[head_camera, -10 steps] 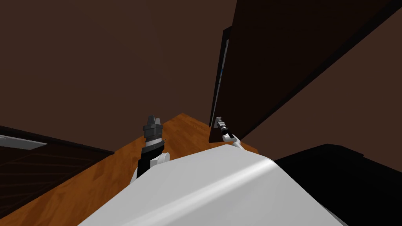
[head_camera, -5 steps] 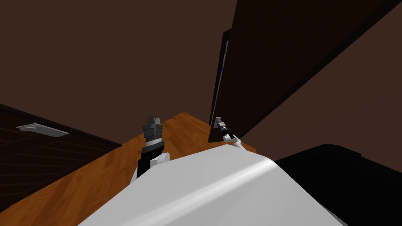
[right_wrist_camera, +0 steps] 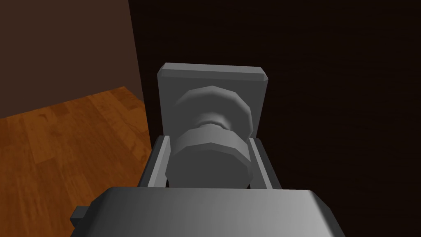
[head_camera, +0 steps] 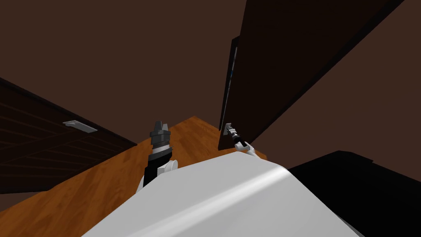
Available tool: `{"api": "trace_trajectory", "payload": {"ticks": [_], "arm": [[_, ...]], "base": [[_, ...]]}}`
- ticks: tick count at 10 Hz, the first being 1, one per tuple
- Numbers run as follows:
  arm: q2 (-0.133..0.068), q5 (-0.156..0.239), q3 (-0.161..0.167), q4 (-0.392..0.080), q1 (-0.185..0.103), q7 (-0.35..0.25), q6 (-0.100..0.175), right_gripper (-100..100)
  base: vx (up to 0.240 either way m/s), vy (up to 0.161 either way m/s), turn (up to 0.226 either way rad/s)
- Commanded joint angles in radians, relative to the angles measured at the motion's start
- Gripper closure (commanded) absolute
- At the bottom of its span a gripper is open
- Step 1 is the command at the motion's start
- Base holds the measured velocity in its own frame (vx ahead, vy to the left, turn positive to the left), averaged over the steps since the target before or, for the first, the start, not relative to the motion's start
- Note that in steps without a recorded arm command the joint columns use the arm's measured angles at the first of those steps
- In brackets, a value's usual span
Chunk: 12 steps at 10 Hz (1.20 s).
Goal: Pull the door open
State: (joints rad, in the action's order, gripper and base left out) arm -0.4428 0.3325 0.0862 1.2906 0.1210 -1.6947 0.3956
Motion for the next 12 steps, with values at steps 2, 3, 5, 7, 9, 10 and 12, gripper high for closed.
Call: {"api": "trace_trajectory", "payload": {"ticks": [2, 3, 5, 7, 9, 10, 12], "arm": [[-0.029, -0.006, 0.022, 0.013, 0.012, -0.033, 0.022, 100], [-0.022, -0.005, 0.018, 0.006, 0.010, -0.025, 0.016, 100], [-0.077, -0.017, 0.052, 0.029, 0.062, -0.074, 0.071, 100], [-0.115, -0.025, 0.073, 0.046, 0.096, -0.107, 0.110, 100], [-0.157, -0.033, 0.095, 0.064, 0.133, -0.142, 0.152, 100], [-0.176, -0.037, 0.105, 0.072, 0.150, -0.159, 0.172, 100], [-0.212, -0.044, 0.124, 0.087, 0.182, -0.189, 0.208, 100]], "base": [[-0.201, -0.066, 0.088], [-0.092, -0.037, 0.033], [-0.094, -0.020, 0.018], [-0.101, -0.034, 0.005], [-0.081, -0.032, 0.005], [-0.078, -0.040, -0.002], [-0.093, -0.037, 0.003]]}}
